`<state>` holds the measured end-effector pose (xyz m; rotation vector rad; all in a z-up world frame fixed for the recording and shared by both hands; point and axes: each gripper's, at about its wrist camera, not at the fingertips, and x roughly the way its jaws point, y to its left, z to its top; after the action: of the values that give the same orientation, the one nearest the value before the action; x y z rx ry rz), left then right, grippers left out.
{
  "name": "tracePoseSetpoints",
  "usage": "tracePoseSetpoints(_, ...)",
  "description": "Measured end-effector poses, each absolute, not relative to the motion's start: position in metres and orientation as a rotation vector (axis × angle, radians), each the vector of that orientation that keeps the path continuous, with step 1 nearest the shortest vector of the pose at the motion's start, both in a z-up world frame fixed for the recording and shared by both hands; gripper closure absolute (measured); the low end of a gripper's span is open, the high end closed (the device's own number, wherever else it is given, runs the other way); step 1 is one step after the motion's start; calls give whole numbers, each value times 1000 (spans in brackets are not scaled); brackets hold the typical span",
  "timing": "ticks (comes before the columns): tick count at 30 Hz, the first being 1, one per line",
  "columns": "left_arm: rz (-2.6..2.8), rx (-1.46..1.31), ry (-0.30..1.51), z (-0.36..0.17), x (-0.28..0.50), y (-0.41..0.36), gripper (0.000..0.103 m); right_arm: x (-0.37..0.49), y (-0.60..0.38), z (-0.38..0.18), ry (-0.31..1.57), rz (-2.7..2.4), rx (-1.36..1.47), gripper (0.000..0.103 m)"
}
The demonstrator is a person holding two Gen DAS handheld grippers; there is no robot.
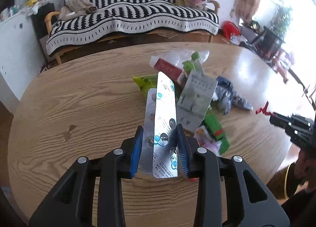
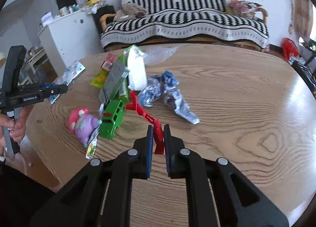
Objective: Collect trash
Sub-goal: 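Grasp the red plastic piece with the right gripper, then carry the blister pack and red piece to the bin and release both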
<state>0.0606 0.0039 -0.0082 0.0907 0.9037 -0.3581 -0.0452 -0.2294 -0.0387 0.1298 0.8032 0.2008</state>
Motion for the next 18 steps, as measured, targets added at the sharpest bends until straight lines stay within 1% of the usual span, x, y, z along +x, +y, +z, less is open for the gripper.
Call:
tracePoseSetpoints(11,-419,60,878,4,45,-54,70,-74,-261,-24,793,72,176,92)
tracePoseSetpoints(18,-498,68,872,7,31,-104,70,-112,-306,-13,780,-69,232,92)
